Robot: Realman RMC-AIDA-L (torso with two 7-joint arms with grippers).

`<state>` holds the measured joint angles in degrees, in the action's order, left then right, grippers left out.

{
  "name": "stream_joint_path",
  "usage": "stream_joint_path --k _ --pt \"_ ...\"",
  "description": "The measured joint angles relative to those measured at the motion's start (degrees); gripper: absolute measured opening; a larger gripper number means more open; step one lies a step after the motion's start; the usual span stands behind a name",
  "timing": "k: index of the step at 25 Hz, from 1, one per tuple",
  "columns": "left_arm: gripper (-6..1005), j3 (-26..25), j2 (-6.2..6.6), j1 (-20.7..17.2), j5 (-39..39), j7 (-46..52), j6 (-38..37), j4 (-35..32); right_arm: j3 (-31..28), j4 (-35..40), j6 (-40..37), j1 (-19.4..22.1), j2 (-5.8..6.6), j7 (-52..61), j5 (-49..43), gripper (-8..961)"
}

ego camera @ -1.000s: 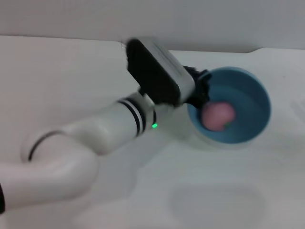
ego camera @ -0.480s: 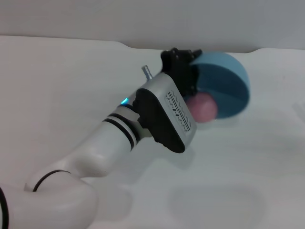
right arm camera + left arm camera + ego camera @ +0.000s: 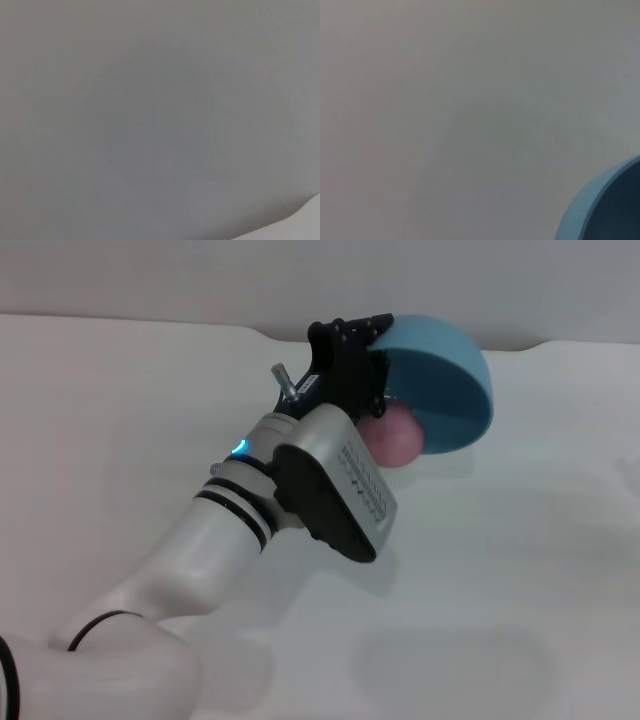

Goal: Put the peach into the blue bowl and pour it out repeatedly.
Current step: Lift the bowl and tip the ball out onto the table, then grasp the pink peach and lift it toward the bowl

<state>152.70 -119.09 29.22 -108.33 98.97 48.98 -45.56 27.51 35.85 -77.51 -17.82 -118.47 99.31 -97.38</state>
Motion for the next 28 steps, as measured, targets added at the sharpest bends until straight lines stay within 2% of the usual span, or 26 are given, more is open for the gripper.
stream_joint_path --k 6,11,15,16,17,19,22,24,28 --pt "-1 1.22 0.00 0.17 -0.22 -5.06 1.52 0.11 0.00 -0.12 -0.02 0.11 -0.04 0.15 0.01 489" --pt "-1 0.79 0.00 0.28 0.11 -4.70 0.82 -0.02 0.00 -0.17 -0.54 0.12 -0.07 0.26 0.01 487" --pt "-1 -2.27 0.00 0.44 0.82 2.07 -1.22 -0.83 0.33 -0.23 -0.58 -0.29 -0.07 0.27 0.01 485" --pt "-1 -4.69 0.02 0.48 0.86 7.65 -2.19 -1.48 0.46 -0.25 -0.56 -0.46 -0.01 0.22 0.01 485" --pt "-1 -4.69 0.02 0.48 0.86 7.65 -2.19 -1.48 0.50 -0.26 -0.51 -0.54 0.00 0.16 0.00 484" --pt "-1 -7.87 0.19 0.48 0.87 12.21 -4.30 -2.24 0.54 -0.26 -0.38 -0.66 0.03 0.11 -0.02 483" --pt "-1 -16.17 0.51 0.29 0.90 17.27 -13.27 -5.14 0.70 -0.26 -0.20 -1.01 0.10 0.01 -0.27 482" --pt "-1 -22.41 0.60 0.11 0.88 18.57 -22.36 -7.24 0.78 -0.26 -0.10 -1.26 0.14 -0.05 -0.30 481" --pt "0 -40.15 0.75 0.23 0.93 21.45 -49.51 -10.91 2.10 -0.26 0.01 -2.20 0.17 -0.86 -0.52 480"
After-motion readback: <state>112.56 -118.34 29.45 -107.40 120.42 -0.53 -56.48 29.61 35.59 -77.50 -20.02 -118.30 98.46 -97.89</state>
